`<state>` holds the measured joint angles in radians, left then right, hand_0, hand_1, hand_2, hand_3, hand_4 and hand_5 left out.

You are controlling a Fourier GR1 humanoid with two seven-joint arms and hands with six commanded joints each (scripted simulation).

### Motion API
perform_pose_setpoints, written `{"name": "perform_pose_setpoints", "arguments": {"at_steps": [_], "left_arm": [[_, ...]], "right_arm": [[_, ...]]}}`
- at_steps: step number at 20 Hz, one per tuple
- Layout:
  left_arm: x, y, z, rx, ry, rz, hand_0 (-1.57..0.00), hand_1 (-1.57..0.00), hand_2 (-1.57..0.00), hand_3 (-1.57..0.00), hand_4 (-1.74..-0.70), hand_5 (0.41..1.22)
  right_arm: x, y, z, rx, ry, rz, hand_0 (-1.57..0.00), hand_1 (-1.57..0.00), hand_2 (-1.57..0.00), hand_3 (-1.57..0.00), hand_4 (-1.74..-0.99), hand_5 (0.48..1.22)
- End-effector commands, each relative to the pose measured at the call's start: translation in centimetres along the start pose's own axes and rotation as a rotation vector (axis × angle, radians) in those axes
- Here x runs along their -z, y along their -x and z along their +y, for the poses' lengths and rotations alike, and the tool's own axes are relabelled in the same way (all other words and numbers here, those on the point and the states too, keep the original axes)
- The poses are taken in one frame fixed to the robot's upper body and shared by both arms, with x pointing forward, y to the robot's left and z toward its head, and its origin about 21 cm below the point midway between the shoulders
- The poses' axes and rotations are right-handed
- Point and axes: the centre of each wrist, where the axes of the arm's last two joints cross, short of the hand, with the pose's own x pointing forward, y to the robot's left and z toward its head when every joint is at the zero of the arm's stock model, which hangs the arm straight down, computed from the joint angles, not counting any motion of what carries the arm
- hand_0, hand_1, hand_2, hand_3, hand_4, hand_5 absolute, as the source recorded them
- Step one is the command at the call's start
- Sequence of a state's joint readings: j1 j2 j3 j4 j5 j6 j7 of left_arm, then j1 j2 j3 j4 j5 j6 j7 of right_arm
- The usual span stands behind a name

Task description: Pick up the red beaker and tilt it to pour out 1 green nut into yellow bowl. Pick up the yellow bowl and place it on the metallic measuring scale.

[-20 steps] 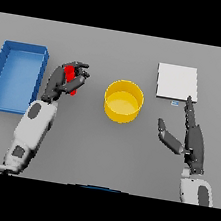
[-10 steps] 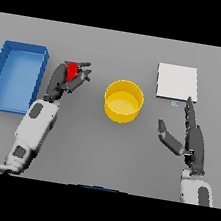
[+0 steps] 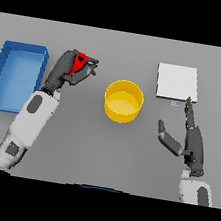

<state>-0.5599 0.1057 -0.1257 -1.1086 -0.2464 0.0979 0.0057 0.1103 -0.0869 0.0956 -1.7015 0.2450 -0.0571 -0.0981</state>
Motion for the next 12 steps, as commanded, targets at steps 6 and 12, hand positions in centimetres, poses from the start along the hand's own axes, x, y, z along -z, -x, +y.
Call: {"name": "perform_pose_setpoints", "arguments": {"at_steps": [6,12], "left_arm": [[0.9,-1.9,-0.5,0.190,0.078,0.023,-1.56,-1.56,-1.56,-1.56,-1.73,1.112],[2.2,-4.1,-1.9,0.612,0.149,0.026,-1.57,-1.57,-1.57,-1.57,-1.74,1.132]], "right_arm": [[-0.1,-0.1,0.1,-0.001,-0.007,0.019,0.00,0.00,0.00,0.00,-1.256,0.678],[-0.2,-0.5,0.2,0.015,-0.011,0.009,0.00,0.00,0.00,0.00,-1.255,0.689]]}}
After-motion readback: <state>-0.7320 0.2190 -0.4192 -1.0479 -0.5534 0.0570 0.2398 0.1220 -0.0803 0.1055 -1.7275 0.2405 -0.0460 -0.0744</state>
